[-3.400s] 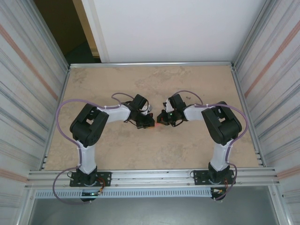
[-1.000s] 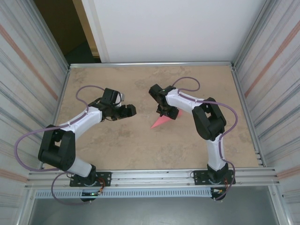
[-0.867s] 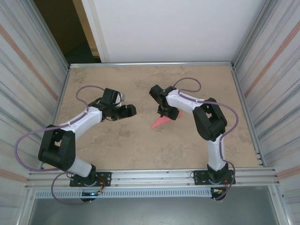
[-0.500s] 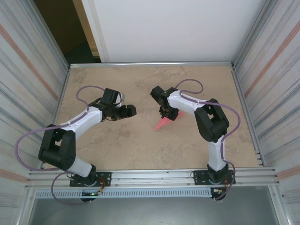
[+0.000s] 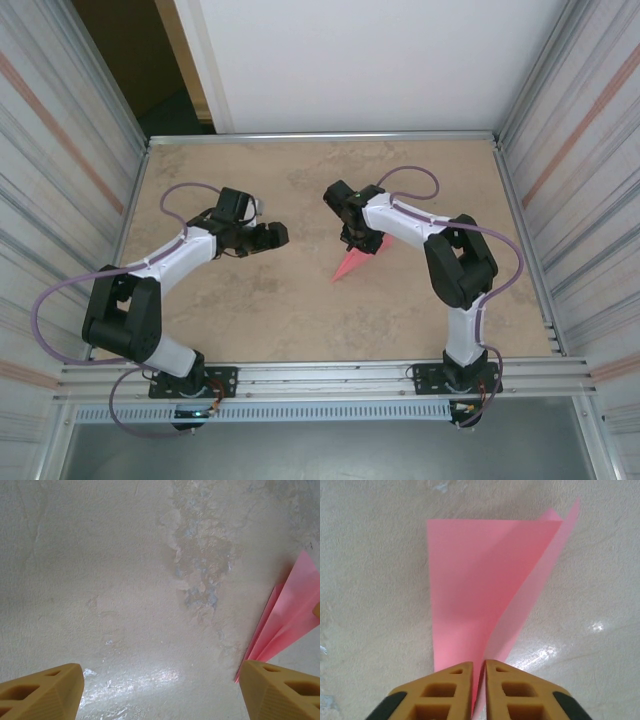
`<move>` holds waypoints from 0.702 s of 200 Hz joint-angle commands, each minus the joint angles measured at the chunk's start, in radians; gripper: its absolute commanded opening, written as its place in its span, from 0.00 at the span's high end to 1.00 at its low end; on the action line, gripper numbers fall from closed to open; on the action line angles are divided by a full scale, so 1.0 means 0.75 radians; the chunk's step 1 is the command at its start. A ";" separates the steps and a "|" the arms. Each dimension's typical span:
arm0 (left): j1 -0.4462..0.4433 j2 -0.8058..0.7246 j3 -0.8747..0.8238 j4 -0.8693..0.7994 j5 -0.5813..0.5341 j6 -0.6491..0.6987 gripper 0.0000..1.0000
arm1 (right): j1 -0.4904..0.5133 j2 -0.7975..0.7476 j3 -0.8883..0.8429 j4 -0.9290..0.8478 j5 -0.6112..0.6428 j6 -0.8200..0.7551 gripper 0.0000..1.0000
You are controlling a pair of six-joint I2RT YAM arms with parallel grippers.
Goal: Fold a paper plane with a square sheet of paper (pick it up from the middle)
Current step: Turn over a paper plane at the center of the table.
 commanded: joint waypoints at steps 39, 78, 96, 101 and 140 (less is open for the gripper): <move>0.020 -0.007 0.008 -0.039 0.006 0.025 0.18 | 0.007 -0.072 -0.037 -0.010 0.010 0.020 0.96; 0.059 -0.047 -0.022 -0.012 0.012 -0.016 0.18 | -0.011 -0.135 -0.052 0.177 -0.130 -0.222 1.00; 0.113 -0.078 -0.063 0.027 0.051 -0.061 0.18 | -0.023 -0.177 -0.081 0.357 -0.300 -0.396 1.00; 0.129 -0.086 -0.075 0.042 0.064 -0.076 0.17 | -0.026 -0.187 -0.090 0.405 -0.346 -0.435 1.00; 0.230 -0.124 -0.157 0.145 0.169 -0.195 0.17 | -0.040 -0.202 -0.162 0.692 -0.710 -0.638 1.00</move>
